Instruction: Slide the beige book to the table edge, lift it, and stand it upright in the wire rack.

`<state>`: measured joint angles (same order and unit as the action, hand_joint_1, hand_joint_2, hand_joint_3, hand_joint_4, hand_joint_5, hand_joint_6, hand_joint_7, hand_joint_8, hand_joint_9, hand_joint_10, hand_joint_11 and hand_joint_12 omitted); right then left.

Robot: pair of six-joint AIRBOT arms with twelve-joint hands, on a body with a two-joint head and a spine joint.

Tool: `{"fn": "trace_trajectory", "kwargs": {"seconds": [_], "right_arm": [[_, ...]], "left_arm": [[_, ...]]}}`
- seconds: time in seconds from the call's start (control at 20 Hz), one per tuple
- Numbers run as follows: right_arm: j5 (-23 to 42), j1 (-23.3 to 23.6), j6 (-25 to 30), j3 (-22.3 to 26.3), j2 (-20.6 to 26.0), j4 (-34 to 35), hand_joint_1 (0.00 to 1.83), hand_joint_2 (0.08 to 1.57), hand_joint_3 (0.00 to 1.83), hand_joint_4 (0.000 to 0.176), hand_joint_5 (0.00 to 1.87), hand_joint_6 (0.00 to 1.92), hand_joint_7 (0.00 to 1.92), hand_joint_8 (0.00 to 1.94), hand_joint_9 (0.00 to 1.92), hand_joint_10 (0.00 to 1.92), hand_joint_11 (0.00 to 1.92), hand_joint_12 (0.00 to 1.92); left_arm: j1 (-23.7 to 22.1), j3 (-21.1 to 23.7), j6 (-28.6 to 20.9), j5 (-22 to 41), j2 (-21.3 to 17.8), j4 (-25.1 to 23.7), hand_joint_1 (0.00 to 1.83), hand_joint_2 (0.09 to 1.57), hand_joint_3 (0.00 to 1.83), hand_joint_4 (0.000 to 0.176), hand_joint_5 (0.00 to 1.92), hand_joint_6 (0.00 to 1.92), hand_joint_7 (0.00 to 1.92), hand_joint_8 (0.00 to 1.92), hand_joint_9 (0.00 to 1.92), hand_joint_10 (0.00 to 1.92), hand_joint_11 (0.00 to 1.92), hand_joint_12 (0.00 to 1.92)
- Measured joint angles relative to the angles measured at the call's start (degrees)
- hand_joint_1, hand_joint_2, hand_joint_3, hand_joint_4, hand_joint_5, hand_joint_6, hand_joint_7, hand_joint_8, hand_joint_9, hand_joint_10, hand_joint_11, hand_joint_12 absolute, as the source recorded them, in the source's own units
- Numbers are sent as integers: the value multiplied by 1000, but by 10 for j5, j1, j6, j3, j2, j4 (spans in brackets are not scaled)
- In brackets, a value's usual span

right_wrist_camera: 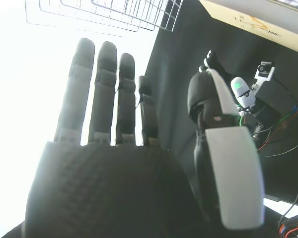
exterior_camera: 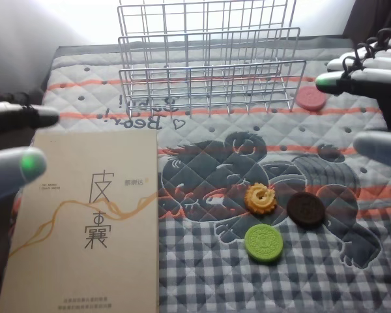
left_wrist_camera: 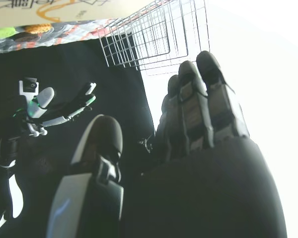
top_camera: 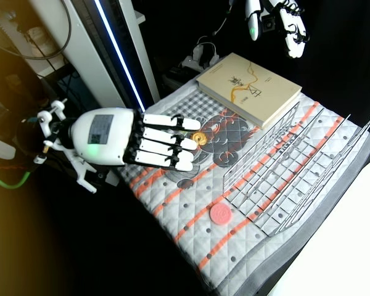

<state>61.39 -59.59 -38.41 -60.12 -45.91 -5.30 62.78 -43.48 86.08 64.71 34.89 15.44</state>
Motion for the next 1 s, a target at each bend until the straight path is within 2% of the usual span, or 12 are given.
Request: {"fn": "trace_trajectory", "kwargs": {"seconds": [0.1, 0.2, 0.3, 0.35, 0.4, 0.45, 0.55, 0.6, 0.7, 0.8, 0.9, 1.0], "right_arm": [[-2, 0, 0, 0, 0, 0, 22, 1388, 4, 10, 449, 6, 363, 5, 345, 6, 172, 412], [-5, 0, 0, 0, 0, -1, 5, 1388, 2, 2, 464, 7, 379, 7, 365, 9, 199, 414], [-5, 1, 0, 0, 0, -6, 0, 1346, 0, 17, 462, 5, 368, 1, 373, 10, 205, 413], [-12, 9, 0, 0, 0, -19, 0, 1350, 0, 31, 436, 0, 346, 0, 356, 3, 166, 398], [-17, 19, 1, 0, -3, -33, 0, 1353, 0, 49, 430, 0, 348, 2, 389, 15, 211, 413], [-29, 42, 16, -6, -11, -64, 0, 1365, 0, 51, 435, 0, 357, 0, 409, 2, 268, 395], [-41, 70, 47, -19, -30, -108, 1, 1382, 5, 65, 400, 0, 328, 0, 427, 5, 367, 425], [-64, 93, 71, -28, -44, -153, 0, 1385, 5, 40, 395, 0, 303, 0, 454, 15, 442, 456], [-104, 122, 91, -31, -60, -221, 0, 1381, 2, 49, 304, 0, 256, 0, 362, 1, 344, 410], [-136, 145, 107, -32, -67, -275, 0, 1376, 0, 19, 337, 0, 293, 0, 409, 1, 425, 335], [-154, 172, 166, -50, -84, -344, 0, 1397, 8, 0, 321, 1, 301, 1, 466, 18, 508, 355], [-168, 184, 207, -61, -99, -398, 0, 1379, 0, 0, 278, 0, 285, 0, 430, 3, 491, 351]], "left_arm": [[0, 4, 0, 0, 0, 1, 0, 1264, 5, 117, 459, 0, 371, 0, 367, 2, 55, 693], [1, 4, 0, 0, 0, 0, 0, 1265, 3, 110, 451, 0, 376, 2, 369, 2, 52, 688], [2, 4, 0, 1, 0, 5, 0, 1269, 4, 107, 424, 0, 393, 7, 368, 1, 64, 697], [7, 7, 0, 7, 0, 13, 0, 1259, 1, 100, 392, 0, 324, 1, 312, 0, 24, 774], [15, 11, 0, 14, -1, 21, 58, 1228, 0, 109, 357, 0, 189, 0, 185, 0, 4, 720], [29, 17, 0, 20, -5, 24, 105, 1202, 0, 110, 351, 0, 135, 1, 139, 0, 0, 707], [45, 23, 0, 30, -12, 26, 221, 1086, 0, 169, 284, 0, 42, 0, 78, 0, 0, 741], [57, 29, 0, 45, -18, 38, 214, 1037, 0, 175, 245, 0, 8, 0, 51, 1, 0, 714], [81, 35, -12, 78, -25, 54, 260, 914, 0, 176, 140, 2, 0, 0, 1, 0, 0, 411], [106, 35, -50, 111, -25, 61, 285, 857, 0, 176, 70, 26, 0, 0, 0, 0, 0, 65], [137, 35, -78, 150, -25, 79, 305, 845, 0, 176, 107, 16, 0, 0, 0, 0, 0, 2], [157, 35, -84, 175, -25, 98, 296, 849, 0, 176, 111, 13, 0, 0, 0, 0, 0, 0]]}}
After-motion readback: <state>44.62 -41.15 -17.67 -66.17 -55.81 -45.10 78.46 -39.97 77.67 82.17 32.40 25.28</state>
